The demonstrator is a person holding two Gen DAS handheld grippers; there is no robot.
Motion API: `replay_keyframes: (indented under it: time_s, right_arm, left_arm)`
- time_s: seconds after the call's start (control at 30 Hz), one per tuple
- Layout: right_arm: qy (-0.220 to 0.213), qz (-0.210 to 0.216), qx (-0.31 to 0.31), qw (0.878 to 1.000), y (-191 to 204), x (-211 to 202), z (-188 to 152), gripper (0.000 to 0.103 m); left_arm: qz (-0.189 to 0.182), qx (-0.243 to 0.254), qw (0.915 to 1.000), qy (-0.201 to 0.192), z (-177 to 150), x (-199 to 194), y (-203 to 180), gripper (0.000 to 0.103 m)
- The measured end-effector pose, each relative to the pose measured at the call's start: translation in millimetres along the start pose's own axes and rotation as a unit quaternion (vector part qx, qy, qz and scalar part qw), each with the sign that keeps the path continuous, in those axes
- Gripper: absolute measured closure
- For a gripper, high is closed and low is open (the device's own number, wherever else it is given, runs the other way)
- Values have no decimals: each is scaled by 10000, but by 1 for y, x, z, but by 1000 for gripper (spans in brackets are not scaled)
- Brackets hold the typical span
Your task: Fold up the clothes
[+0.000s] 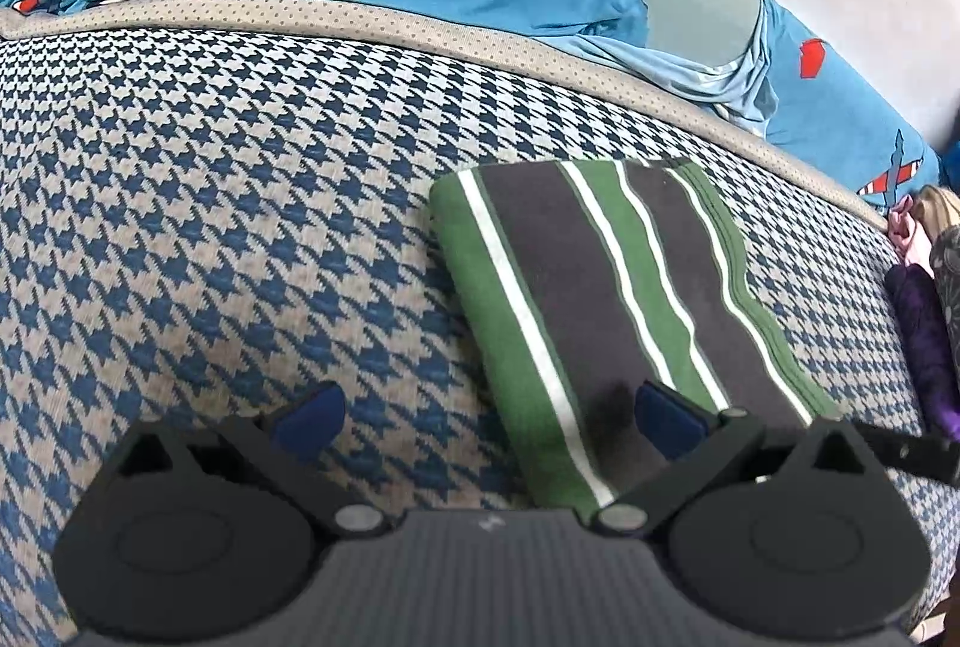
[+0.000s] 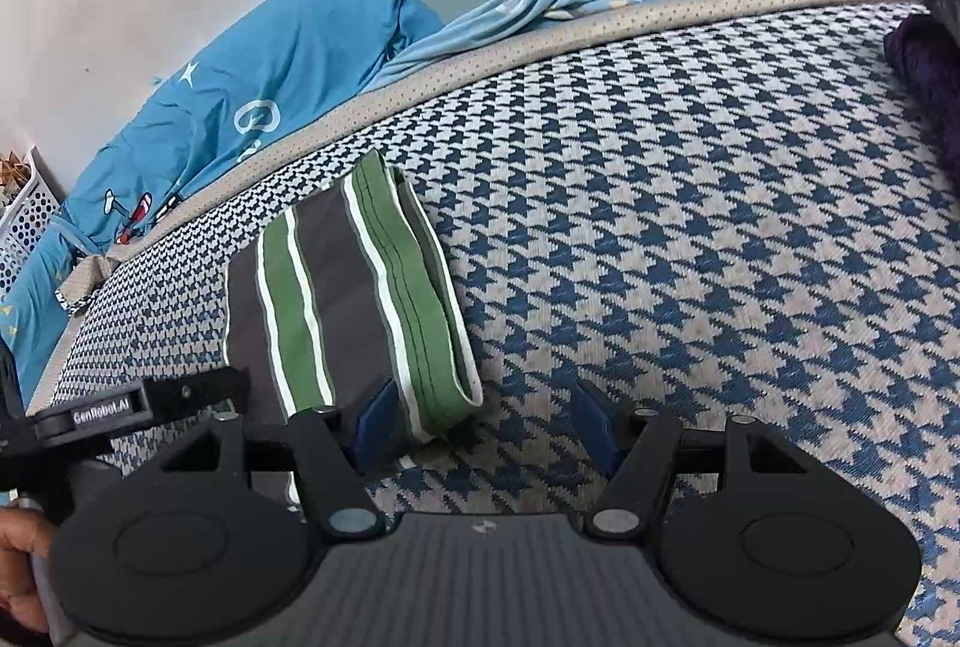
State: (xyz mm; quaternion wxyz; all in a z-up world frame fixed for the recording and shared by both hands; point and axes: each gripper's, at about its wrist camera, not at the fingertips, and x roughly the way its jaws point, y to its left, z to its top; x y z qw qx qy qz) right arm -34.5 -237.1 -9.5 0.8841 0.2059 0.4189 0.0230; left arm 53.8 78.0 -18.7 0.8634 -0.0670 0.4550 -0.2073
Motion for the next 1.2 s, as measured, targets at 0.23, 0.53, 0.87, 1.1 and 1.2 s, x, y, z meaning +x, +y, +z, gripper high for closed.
replay_keyframes:
  time_s: [0.23,0.53,0.87,1.1,1.2]
  right_arm:
    - [126,37,-13,9999,1,11,-1,40]
    - [150,76,-68,9998,4,24,0,40]
    - [64,337,64,9994,0,28,-1,38]
    - [7,475,-49,9989,13,41,4,38]
    - [-34,535,-106,9985,17,46,5,39]
  left_arm:
    - [-165,-256,9995,69,8,11,5,0]
    - [-190,-321,9993,45,19,23,6,0]
    - [-462,-56,9989,-7,32,40,-3,0]
    - [-591,55,9982,-93,37,48,-10,0]
    - [-654,127,9977,-148,39,52,-13,0]
